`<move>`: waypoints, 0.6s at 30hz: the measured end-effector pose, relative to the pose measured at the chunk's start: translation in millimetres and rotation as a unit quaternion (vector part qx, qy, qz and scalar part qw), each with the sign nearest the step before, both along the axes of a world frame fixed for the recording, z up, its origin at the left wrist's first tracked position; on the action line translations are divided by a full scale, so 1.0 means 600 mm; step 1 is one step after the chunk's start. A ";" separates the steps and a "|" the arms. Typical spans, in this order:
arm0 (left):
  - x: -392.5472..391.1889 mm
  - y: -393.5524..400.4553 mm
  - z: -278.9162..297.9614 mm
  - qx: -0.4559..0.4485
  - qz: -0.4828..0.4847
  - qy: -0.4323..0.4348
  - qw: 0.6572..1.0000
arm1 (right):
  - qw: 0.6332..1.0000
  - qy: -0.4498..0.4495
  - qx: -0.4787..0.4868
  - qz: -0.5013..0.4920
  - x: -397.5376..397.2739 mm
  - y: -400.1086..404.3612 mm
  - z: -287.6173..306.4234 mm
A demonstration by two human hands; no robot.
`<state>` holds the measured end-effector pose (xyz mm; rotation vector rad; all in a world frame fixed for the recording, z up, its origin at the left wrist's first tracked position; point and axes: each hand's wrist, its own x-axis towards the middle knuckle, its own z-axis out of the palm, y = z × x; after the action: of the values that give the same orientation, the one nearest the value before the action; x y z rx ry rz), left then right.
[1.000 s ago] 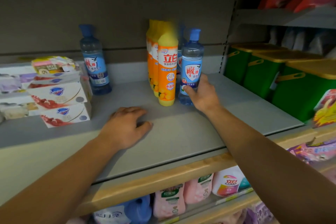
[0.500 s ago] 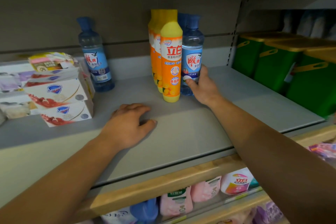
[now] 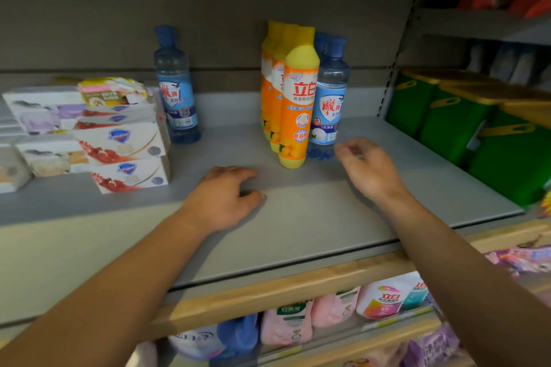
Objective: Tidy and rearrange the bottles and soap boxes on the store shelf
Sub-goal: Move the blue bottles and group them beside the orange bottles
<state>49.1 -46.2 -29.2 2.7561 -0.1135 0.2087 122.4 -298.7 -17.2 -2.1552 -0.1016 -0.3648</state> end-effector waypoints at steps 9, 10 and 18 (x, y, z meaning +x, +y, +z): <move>-0.055 0.067 0.044 -0.219 0.051 -0.048 0.973 | 0.983 -0.041 0.070 0.167 -0.057 0.193 0.029; -0.062 0.083 0.045 -0.213 0.054 -0.049 0.974 | 0.982 -0.045 0.066 0.173 -0.047 0.216 0.033; -0.109 0.185 0.007 -0.024 0.078 -0.046 0.996 | 0.983 -0.027 0.013 0.182 0.070 0.377 0.074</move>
<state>-16.6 64.5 -24.9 2.7084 0.0812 0.3740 164.4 -72.4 27.4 -2.0488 -0.5116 -0.2088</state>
